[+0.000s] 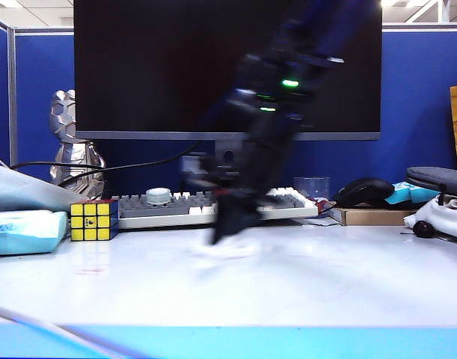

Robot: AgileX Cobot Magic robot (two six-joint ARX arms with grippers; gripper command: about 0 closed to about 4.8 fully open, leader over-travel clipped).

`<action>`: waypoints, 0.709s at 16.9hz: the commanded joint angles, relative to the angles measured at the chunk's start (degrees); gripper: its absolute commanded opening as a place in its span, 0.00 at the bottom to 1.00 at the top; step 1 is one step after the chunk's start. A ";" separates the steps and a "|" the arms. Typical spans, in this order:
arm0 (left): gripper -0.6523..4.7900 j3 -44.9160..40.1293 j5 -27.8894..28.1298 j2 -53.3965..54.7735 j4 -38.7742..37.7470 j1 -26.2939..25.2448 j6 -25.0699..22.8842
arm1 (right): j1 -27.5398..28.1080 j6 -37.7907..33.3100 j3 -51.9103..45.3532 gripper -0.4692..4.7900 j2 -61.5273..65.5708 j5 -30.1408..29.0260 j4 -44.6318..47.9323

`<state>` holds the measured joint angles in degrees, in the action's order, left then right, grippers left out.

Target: Use the wet wipes on the table to wipe the cherry juice off the table, then put the wipes back on the table.

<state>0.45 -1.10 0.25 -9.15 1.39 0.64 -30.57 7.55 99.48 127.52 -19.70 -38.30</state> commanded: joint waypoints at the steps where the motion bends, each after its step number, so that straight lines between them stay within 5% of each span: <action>1: 0.13 -0.13 -0.39 -0.15 -0.44 0.07 -0.44 | -4.48 1.88 -0.42 0.09 0.42 8.24 0.26; 3: 0.13 -0.13 -0.39 -0.15 -0.44 0.07 -0.44 | -6.03 1.11 -0.42 0.09 0.42 19.12 3.87; 6: 0.13 -0.13 -0.42 -0.17 -0.44 0.04 -0.44 | -4.79 -1.51 1.18 0.09 0.61 26.14 5.97; 9: 0.13 -0.13 -0.39 -0.15 -0.44 0.07 -0.44 | -3.80 -1.44 7.41 0.09 1.97 23.34 4.83; 12: 0.13 -0.13 -0.39 -0.15 -0.44 0.07 -0.44 | -4.72 -1.31 14.75 0.09 5.49 8.70 0.72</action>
<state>0.45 -1.10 0.27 -9.15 1.39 0.64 -34.52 6.11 113.06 131.66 -7.11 -34.81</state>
